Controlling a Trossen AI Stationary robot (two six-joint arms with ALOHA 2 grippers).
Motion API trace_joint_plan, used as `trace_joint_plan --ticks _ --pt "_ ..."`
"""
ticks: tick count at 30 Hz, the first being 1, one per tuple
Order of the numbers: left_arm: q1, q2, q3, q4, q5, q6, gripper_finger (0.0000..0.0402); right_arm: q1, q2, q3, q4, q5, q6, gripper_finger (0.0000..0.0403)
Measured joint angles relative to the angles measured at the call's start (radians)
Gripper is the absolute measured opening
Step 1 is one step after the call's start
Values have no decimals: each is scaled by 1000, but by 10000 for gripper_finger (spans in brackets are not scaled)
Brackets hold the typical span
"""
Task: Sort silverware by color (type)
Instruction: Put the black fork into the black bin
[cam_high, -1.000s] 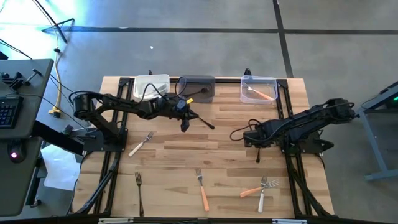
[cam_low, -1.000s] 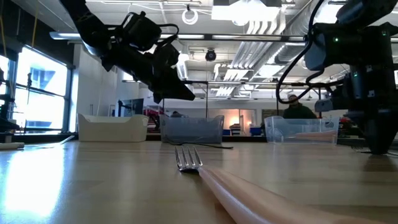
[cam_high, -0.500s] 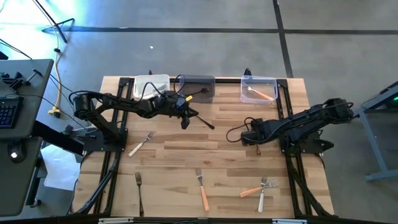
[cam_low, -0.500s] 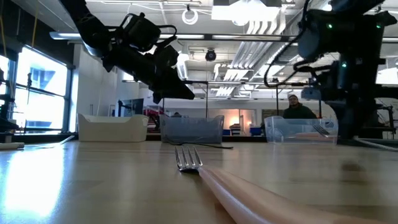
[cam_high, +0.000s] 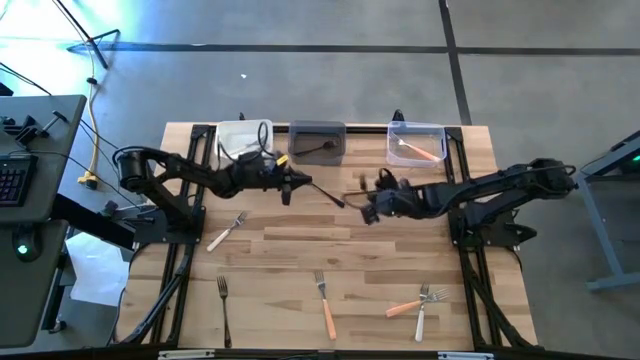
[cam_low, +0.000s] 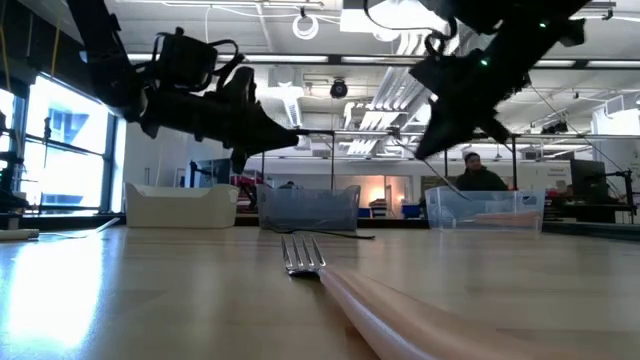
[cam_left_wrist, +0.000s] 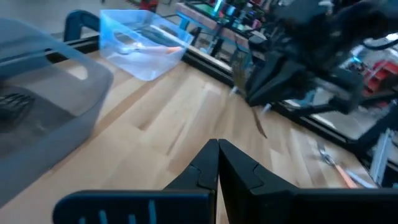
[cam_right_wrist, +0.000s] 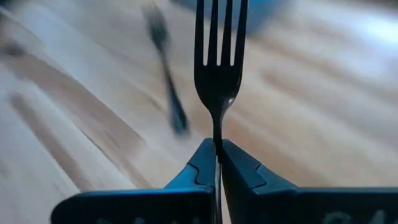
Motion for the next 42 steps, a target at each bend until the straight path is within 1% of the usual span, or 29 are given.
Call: trace_joint_plan --ticks 3,5,7,11,14,17,21,24,27,29,33,37,42 --pt "13 0 3 16 71 -5 1 -30 -1 0 203 -11 -195 1" --pt "17 0 13 28 105 -13 7 -56 -2 0 339 -65 -330 1" --pt "17 0 26 49 134 -13 19 -85 -2 0 465 -140 -441 1" --pt "15 0 77 49 185 -19 56 -140 -2 0 663 -267 -592 1" --pt "-8 0 117 51 193 -34 92 -168 -2 0 754 -331 -659 1" --pt "-37 0 153 49 184 2 128 -187 -2 0 798 -371 -690 1" --pt "-75 0 189 45 76 92 168 -197 -2 0 839 -398 -717 1" --pt "-89 0 212 44 25 143 185 -199 -2 0 873 -413 -739 0" --pt "-91 0 238 38 24 155 191 -199 -2 0 909 -448 -750 0" --pt "-91 0 254 34 40 157 192 -199 -2 0 928 -456 -760 0" --pt "-91 8 292 -37 53 189 188 -199 -2 1 956 -499 -764 0" --pt "-90 22 342 -102 101 227 187 -199 -2 1 956 -506 -771 0" --pt "-90 37 372 -116 123 250 186 -199 -2 1 957 -506 -775 0"
